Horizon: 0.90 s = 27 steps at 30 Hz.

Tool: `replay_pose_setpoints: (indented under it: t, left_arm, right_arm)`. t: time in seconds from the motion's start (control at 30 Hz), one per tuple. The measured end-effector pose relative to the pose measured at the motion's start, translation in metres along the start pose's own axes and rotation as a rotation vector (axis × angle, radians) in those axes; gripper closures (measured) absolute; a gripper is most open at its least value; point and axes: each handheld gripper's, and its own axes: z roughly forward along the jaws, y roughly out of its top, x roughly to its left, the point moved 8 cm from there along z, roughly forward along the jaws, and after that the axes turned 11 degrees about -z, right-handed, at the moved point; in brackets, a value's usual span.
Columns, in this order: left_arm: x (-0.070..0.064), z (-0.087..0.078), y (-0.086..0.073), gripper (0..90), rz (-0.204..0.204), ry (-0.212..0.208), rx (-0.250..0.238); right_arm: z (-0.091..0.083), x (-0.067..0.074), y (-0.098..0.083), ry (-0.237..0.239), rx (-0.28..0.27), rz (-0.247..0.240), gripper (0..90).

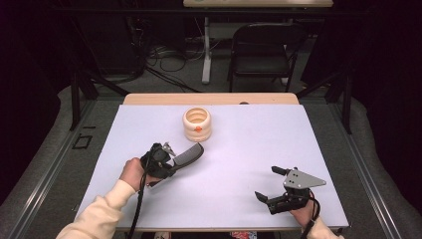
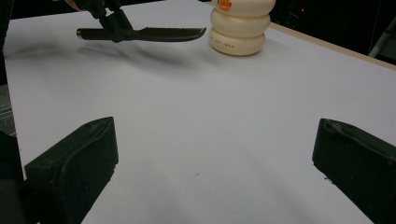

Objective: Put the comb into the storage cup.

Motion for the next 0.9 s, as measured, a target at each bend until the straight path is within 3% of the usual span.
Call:
replay_pose_setpoints:
  t: [0.9]
  left_arm:
    - [0.004,-0.013,-0.003,72.2,-0.062,-0.011,-0.142]
  right_arm:
    - [0.001,0.000,0.000,0.001,-0.003,0.003,0.0]
